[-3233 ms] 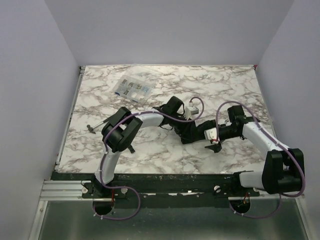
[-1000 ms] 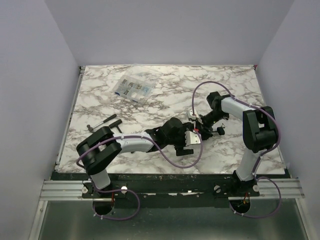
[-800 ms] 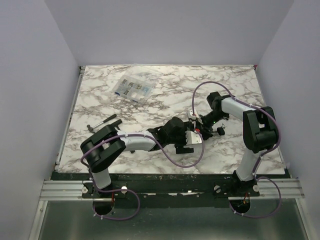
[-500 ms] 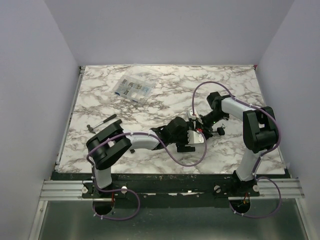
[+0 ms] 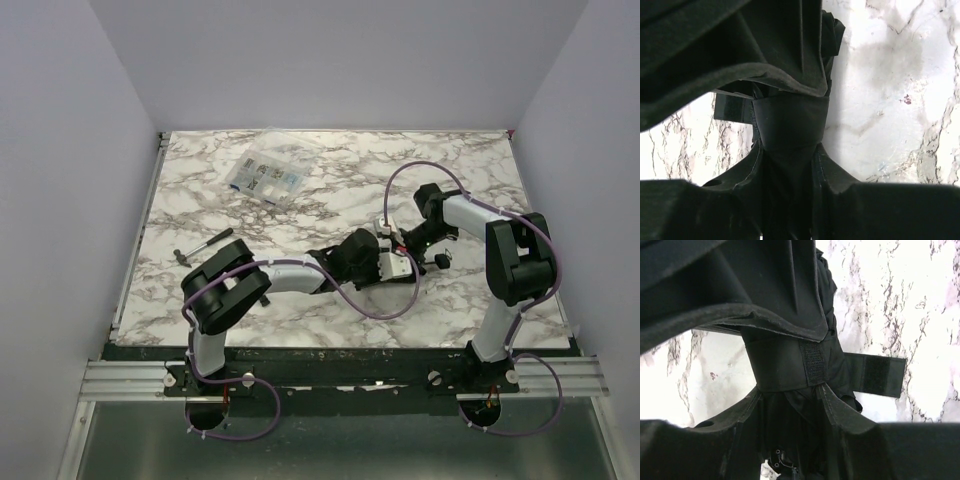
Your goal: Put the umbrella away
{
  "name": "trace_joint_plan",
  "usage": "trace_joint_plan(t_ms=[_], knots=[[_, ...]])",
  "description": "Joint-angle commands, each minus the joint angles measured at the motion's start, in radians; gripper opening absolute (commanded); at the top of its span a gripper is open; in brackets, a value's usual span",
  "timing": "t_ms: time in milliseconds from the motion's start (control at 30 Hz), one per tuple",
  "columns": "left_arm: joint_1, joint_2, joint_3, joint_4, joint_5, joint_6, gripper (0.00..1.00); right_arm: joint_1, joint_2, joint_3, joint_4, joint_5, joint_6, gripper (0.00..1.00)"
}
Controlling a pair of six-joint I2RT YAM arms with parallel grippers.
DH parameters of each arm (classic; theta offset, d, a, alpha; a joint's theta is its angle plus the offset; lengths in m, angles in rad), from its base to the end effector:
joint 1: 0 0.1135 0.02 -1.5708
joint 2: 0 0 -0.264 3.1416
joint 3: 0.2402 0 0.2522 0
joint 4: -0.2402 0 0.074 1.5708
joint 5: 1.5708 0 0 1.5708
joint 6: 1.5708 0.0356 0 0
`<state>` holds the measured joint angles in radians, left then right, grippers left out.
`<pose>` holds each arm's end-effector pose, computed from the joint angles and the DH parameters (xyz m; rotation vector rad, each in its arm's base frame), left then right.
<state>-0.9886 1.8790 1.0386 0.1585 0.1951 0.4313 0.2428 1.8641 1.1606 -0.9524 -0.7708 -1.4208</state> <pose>0.2102 -0.3319 0.1540 1.5713 1.6648 -0.5147 0.2983 0.0994 0.1543 -1.9075 1.7996 0.9465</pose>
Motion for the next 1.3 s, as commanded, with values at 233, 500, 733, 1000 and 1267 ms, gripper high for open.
trace_joint_plan(t_ms=[233, 500, 733, 1000, 1267], knots=[[0.013, 0.127, -0.095, -0.243, 0.127, -0.251, 0.04, -0.155, -0.014, 0.132, -0.058, -0.148, 0.182, 0.66], [0.049, 0.217, -0.041, -0.340, 0.207, -0.302, 0.03, -0.291, -0.118, 0.233, -0.374, -0.285, -0.320, 0.73], [0.116, 0.322, 0.010, -0.407, 0.371, -0.379, 0.04, -0.262, -0.364, -0.098, -0.237, -0.274, -0.666, 1.00], [0.145, 0.398, 0.052, -0.446, 0.482, -0.428, 0.04, -0.142, -0.527, -0.422, 0.314, -0.120, -0.484, 1.00], [0.155, 0.449, 0.108, -0.494, 0.549, -0.467, 0.04, -0.088, -0.511, -0.556, 0.647, 0.048, -0.379, 0.99]])
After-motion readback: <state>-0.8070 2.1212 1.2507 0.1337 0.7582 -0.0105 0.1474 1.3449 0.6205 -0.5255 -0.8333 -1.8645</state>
